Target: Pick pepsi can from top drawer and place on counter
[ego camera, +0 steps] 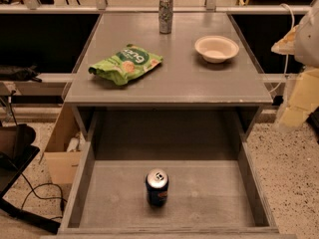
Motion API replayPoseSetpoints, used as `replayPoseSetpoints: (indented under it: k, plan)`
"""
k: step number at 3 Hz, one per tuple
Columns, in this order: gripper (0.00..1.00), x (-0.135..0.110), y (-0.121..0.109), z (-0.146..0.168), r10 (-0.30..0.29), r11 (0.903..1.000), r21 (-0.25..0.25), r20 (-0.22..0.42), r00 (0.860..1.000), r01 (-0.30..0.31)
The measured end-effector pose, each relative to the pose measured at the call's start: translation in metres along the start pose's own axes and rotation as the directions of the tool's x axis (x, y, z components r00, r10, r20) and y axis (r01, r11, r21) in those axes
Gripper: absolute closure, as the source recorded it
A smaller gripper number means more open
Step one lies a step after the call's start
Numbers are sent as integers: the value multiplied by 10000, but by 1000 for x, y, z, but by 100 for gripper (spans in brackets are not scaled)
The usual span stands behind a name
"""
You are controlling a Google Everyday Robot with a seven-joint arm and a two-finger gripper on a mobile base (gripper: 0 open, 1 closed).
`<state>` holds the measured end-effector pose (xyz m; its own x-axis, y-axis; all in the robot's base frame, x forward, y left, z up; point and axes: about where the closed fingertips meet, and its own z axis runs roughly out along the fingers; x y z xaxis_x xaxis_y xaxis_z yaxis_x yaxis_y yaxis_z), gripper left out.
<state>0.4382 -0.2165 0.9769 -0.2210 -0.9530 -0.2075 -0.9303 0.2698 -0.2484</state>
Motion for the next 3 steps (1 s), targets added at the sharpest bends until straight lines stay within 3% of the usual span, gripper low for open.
replayPoseSetpoints:
  k: [1, 2, 3]
  plan:
    - [0, 0, 0, 0, 0, 10000, 0, 0, 10000, 0]
    - [0, 0, -11, 0, 239, 9996, -146, 439, 9987, -233]
    - [0, 2, -13, 22, 626, 9966, -624, 1576, 9855, -533]
